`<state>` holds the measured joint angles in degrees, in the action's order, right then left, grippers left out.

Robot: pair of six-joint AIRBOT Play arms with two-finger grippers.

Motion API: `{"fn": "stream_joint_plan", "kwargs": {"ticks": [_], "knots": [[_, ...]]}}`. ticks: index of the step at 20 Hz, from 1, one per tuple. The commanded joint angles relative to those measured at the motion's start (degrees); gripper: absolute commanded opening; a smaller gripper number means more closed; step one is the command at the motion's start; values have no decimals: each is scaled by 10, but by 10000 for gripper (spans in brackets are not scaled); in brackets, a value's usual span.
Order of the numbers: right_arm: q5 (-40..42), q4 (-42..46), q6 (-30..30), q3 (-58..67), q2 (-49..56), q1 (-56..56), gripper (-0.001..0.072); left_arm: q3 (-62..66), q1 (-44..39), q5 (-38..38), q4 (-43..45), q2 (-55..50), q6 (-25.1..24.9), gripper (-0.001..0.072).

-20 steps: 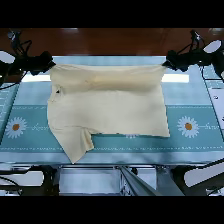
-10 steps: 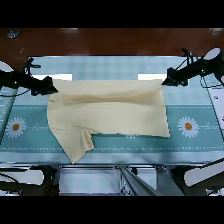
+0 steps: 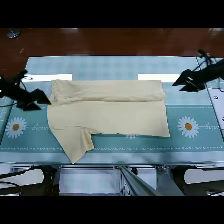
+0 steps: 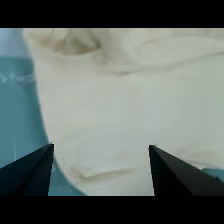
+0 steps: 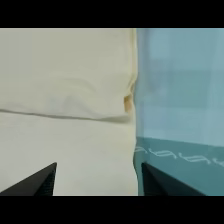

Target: Fold the shirts.

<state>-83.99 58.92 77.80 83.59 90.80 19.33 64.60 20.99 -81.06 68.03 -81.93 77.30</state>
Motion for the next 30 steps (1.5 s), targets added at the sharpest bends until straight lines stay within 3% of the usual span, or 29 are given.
{"fn": "stream_joint_plan", "kwargs": {"ticks": [1,2,4,6,9,12,15,16,17,18,21,30], "knots": [[91,-28,-21,-150,-120,61,616,-153,75,1,-10,88,-17,704],[125,-49,-25,-224,-156,66,616,-202,103,9,-45,103,-5,704],[154,-88,-73,-342,-205,65,616,-278,152,14,-127,125,-26,704],[168,-113,-94,-417,-223,66,616,-318,160,32,-141,141,-27,704],[151,-142,-118,-461,-223,66,616,-367,128,75,-171,149,-34,704],[153,-154,-114,-462,-223,66,616,-412,74,118,-233,149,-62,704],[139,-125,-96,-441,-223,72,616,-414,26,125,-241,149,-72,699],[137,-99,-82,-436,-223,80,616,-414,14,125,-241,149,-79,649],[136,-71,-62,-435,-223,87,616,-413,8,125,-241,149,-90,402],[128,-38,-42,-435,-223,94,616,-413,7,124,-241,149,-104,26],[84,43,-6,-450,-223,90,616,-413,8,121,-242,149,-113,30],[118,-70,-27,-538,-204,89,615,-414,8,124,-242,149,-113,30]]}}
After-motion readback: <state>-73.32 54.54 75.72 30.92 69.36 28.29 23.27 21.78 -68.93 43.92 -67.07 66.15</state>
